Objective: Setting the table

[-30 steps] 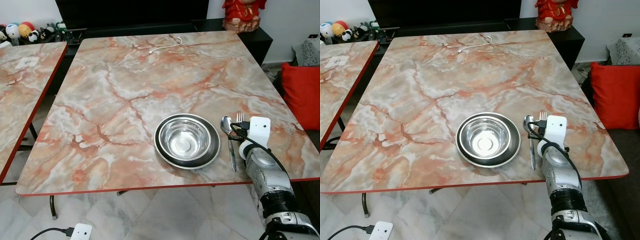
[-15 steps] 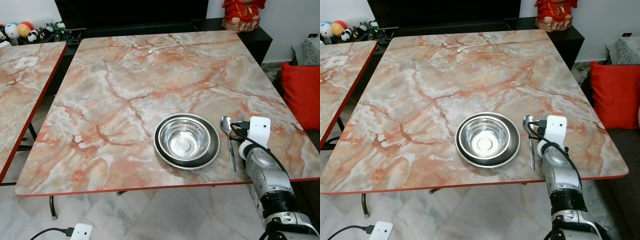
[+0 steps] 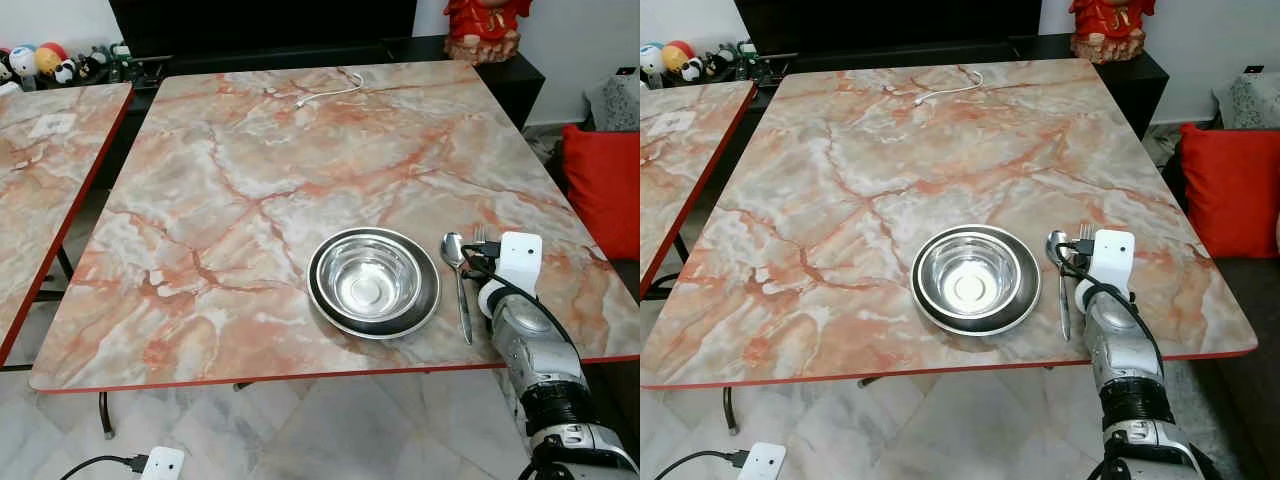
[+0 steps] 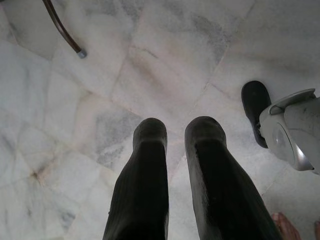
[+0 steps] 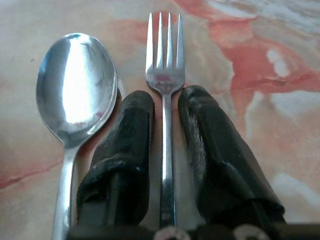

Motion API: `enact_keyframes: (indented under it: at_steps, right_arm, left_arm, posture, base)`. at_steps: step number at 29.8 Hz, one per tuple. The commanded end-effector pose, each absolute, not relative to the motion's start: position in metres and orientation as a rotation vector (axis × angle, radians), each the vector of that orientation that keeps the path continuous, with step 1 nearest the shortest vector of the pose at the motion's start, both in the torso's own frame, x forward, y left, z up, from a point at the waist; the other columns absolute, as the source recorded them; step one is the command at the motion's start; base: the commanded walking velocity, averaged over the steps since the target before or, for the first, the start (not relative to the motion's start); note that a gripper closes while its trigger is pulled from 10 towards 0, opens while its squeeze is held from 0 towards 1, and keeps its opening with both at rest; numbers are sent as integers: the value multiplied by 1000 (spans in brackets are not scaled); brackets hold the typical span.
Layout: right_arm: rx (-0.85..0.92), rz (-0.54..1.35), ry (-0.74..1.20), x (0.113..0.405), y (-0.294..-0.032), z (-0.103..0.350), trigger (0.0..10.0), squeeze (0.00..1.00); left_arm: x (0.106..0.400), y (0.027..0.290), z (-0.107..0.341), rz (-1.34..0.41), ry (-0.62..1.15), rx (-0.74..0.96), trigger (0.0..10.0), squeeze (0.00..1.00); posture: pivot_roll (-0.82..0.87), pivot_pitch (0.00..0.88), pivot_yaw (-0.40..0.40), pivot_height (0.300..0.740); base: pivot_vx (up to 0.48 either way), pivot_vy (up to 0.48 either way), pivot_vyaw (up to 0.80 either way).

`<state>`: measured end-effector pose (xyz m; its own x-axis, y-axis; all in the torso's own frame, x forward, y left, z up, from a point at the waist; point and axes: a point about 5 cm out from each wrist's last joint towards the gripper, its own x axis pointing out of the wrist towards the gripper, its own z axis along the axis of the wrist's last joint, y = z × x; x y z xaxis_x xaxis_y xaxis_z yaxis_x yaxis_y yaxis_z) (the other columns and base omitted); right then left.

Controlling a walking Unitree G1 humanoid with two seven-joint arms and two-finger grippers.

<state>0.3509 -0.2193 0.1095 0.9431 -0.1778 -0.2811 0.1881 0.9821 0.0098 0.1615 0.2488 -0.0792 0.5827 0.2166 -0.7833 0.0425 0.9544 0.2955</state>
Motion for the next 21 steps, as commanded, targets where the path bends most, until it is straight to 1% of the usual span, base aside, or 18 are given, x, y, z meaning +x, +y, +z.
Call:
enact_keyframes:
  at_steps: [1, 8, 11, 14, 16, 21]
  right_arm:
    - [56, -193, 247, 351, -219, 114, 10000, 0]
    - [65, -205, 208, 350, -220, 120, 10000, 0]
    - [60, -218, 155, 349, -220, 127, 10000, 0]
    - [19, -223, 60, 344, -219, 135, 10000, 0]
    - [28, -230, -25, 337, -218, 141, 10000, 0]
    - [32, -198, -99, 324, -213, 142, 10000, 0]
  left_arm:
    - [154, 252, -82, 113, 976, 295, 10000, 0]
    - [155, 252, -82, 114, 975, 294, 10000, 0]
    - [155, 252, -81, 115, 973, 293, 10000, 0]
    - [155, 251, -81, 112, 969, 292, 10000, 0]
    - [156, 251, -81, 111, 964, 291, 10000, 0]
    - [155, 249, -82, 112, 964, 287, 10000, 0]
  posture:
    - [-72, 126, 47, 740]
    - [-73, 123, 47, 740]
    - [-75, 122, 45, 740]
    - [-81, 121, 45, 740]
    - [-85, 117, 43, 740]
    - [-90, 104, 40, 740]
  base:
    - [0, 0, 0]
    - [0, 0, 0]
    - [0, 0, 0]
    - [0, 0, 0]
    - [0, 0, 0]
    - [0, 0, 0]
